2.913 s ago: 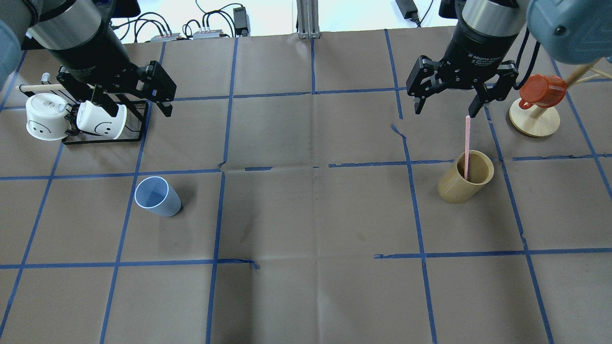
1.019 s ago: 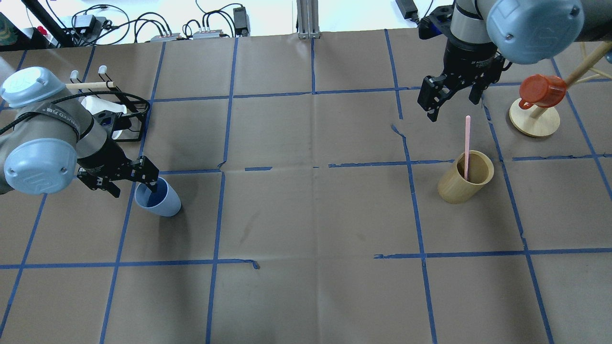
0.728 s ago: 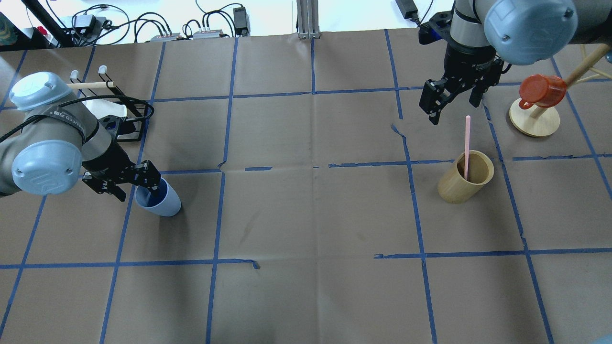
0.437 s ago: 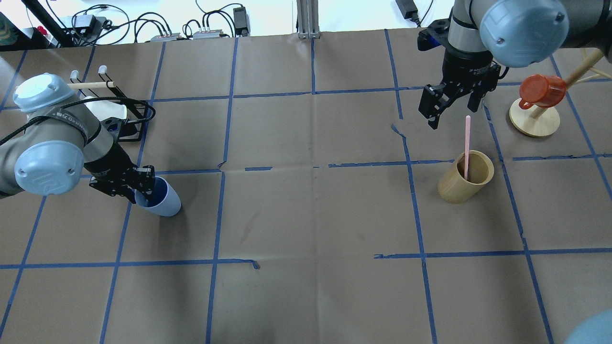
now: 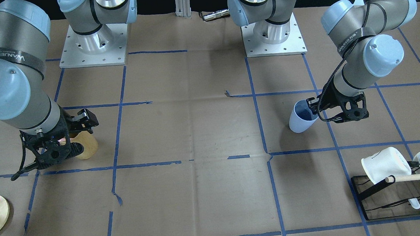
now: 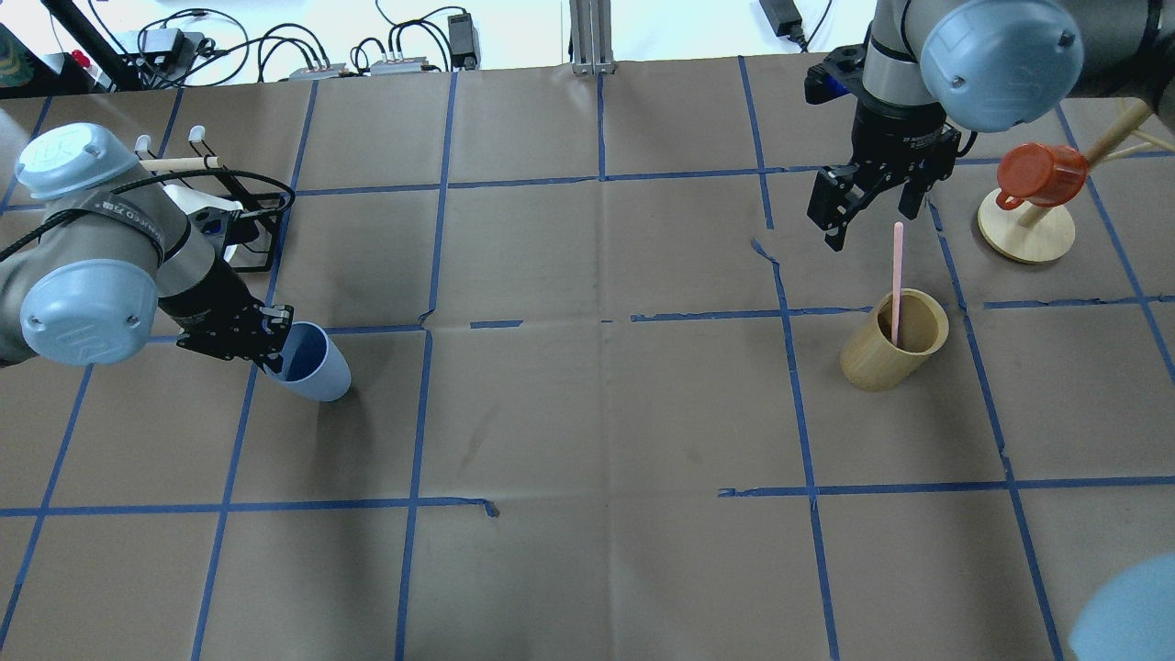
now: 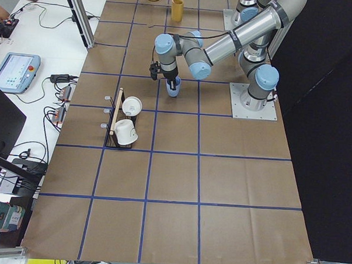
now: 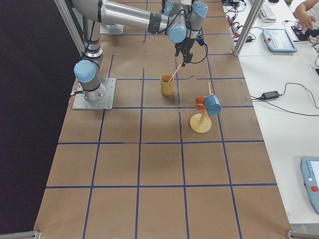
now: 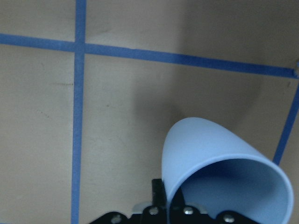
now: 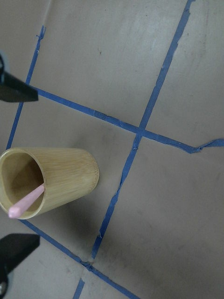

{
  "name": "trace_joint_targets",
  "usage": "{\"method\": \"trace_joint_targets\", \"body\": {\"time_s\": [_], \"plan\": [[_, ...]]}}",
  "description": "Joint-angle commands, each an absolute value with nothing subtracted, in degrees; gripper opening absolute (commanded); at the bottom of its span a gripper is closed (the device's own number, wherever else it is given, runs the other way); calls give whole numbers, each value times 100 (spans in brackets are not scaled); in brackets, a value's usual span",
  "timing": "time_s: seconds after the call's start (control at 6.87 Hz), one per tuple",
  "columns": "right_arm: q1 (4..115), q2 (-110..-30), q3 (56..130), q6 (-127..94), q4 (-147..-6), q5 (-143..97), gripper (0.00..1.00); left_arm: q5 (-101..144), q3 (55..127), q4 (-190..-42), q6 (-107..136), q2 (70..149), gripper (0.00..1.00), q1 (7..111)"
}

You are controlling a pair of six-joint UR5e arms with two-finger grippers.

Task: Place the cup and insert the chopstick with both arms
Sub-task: 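Carry the blue cup to center with left gripper while right grasps chopstick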

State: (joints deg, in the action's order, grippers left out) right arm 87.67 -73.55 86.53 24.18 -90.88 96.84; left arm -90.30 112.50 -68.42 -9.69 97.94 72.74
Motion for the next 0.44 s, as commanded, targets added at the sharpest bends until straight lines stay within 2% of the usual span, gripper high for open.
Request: {"method": "trace_joint_targets", "body": {"time_s": [0.0,0.29], "plan": [[8737,-7339,8683,2461,-9079,9974,100,-8948,10700,-6855,395,9974,0,8273],[8562,-7400,9069,2610,-9358,9984,99,-8465,9953,-6803,1472,10500,0,9355]]}}
